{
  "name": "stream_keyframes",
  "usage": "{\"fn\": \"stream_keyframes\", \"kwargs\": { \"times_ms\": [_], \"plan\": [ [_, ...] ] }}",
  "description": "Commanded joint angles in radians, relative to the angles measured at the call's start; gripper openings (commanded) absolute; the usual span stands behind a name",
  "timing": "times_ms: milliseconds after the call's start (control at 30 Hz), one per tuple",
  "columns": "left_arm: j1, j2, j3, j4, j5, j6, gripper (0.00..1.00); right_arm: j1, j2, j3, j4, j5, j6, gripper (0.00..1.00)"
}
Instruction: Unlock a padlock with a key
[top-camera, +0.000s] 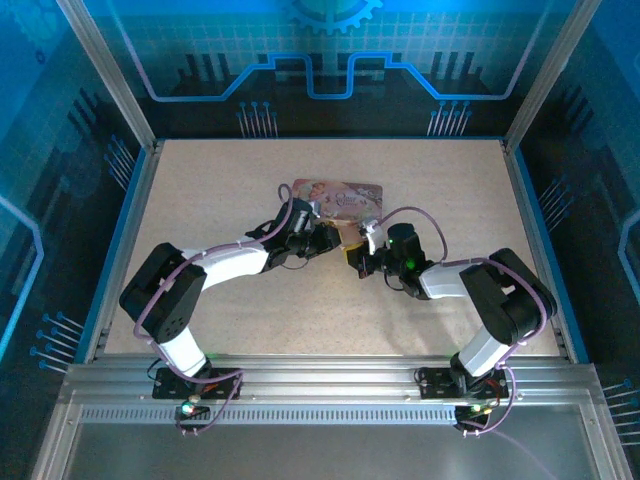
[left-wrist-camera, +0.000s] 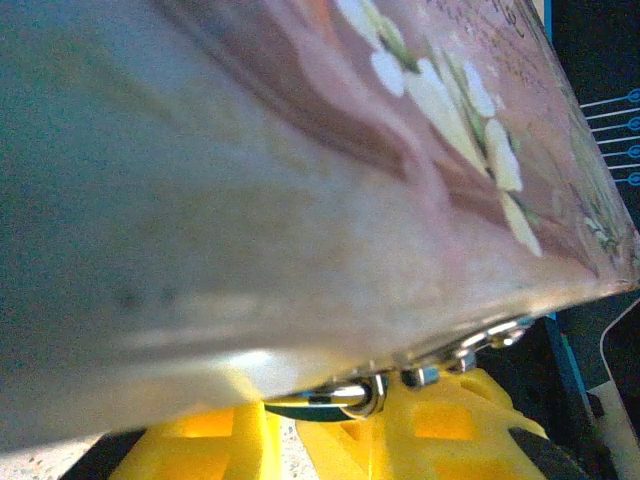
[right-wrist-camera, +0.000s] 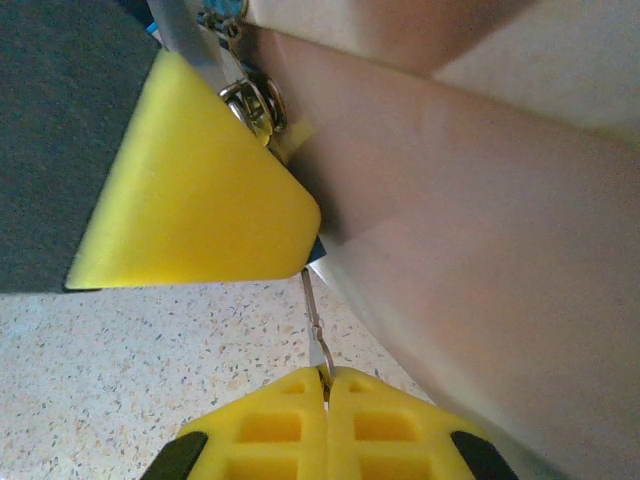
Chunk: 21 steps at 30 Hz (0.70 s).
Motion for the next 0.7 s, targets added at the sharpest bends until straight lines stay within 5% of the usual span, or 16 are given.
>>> {"fn": "stream_keyframes", "kwargs": {
  "times_ms": [0, 667],
  "plan": [
    [-0.011, -0.047, 0.025, 0.011, 0.021, -0.007, 0.17, -0.005, -0.032, -0.003, 0.042, -0.027, -0.016, 0.0],
    [-0.012, -0.045, 0.03, 0.009, 0.032, -0.007, 0.17, -0.005, -0.033, -0.009, 0.052, -0.033, -0.013, 0.0]
  ]
}}
